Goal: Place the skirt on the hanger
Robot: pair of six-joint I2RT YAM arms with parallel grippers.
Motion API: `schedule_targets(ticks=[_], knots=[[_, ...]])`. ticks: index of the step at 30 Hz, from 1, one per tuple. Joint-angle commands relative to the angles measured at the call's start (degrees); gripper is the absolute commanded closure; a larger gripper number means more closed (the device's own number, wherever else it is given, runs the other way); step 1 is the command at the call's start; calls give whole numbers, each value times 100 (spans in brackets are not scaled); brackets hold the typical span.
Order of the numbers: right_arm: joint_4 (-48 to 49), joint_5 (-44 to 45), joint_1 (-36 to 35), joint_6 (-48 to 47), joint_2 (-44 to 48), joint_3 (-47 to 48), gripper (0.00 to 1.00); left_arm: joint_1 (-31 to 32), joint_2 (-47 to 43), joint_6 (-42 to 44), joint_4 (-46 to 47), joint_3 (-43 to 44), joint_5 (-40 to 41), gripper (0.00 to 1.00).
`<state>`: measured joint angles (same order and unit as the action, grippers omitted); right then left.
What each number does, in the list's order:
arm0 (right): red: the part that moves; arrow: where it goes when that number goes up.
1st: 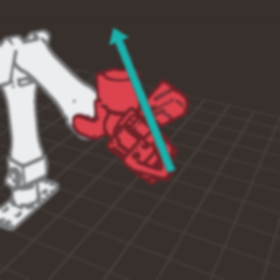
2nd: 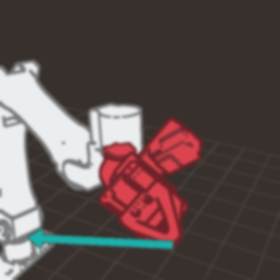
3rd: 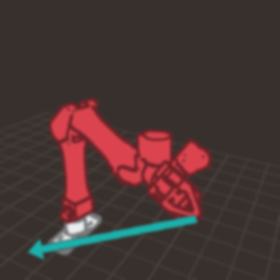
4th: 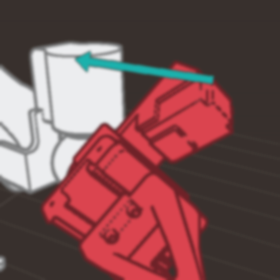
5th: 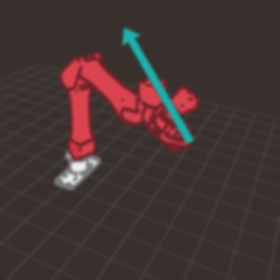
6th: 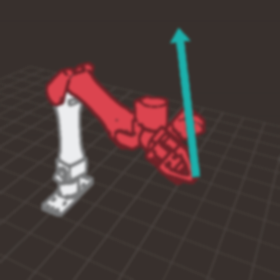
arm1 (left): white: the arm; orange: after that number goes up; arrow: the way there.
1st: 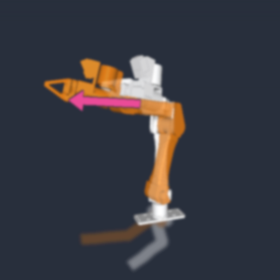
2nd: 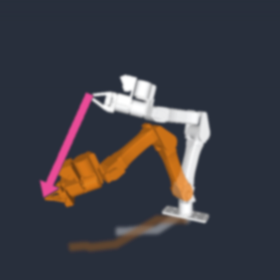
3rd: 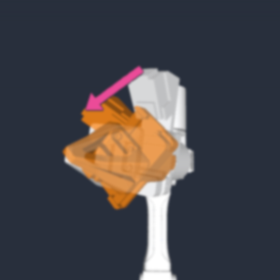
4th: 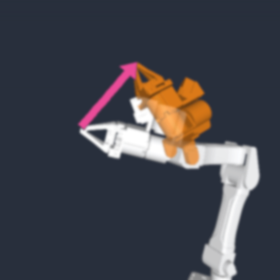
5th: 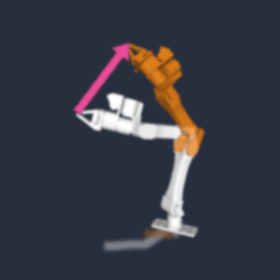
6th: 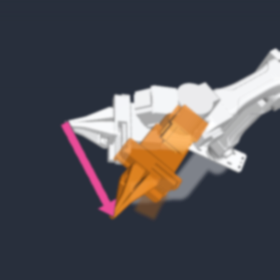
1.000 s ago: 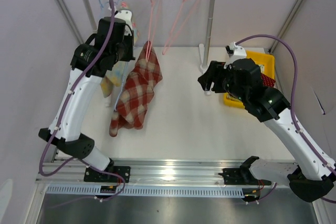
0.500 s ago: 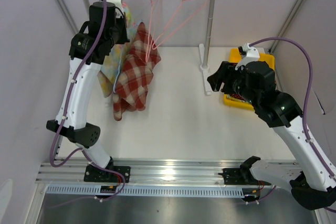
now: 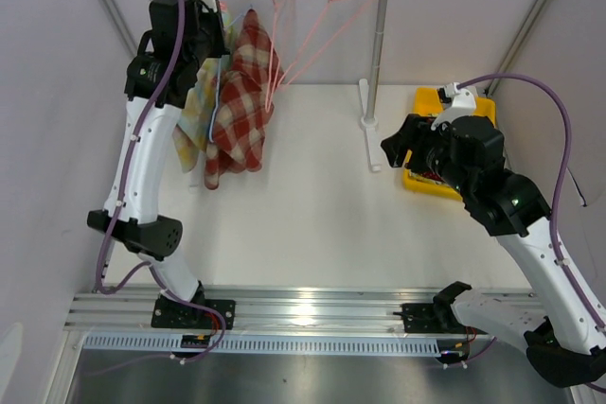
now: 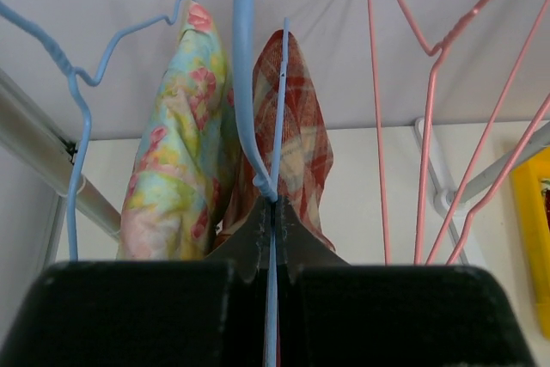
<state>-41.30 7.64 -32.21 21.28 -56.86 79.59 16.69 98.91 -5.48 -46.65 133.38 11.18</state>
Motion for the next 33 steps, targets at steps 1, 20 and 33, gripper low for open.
schedule_targets(ticks=[1,20,33], knots=[[359,-43,48,-212,149,-31,33,-104,14,152,1052,232,-168,100],[948,-333,224,-361,114,-313,33,-245,119,178,2222,-172,-459,100],[1089,-421,241,-370,0,-418,33,-254,-40,301,2531,2,-292,100]])
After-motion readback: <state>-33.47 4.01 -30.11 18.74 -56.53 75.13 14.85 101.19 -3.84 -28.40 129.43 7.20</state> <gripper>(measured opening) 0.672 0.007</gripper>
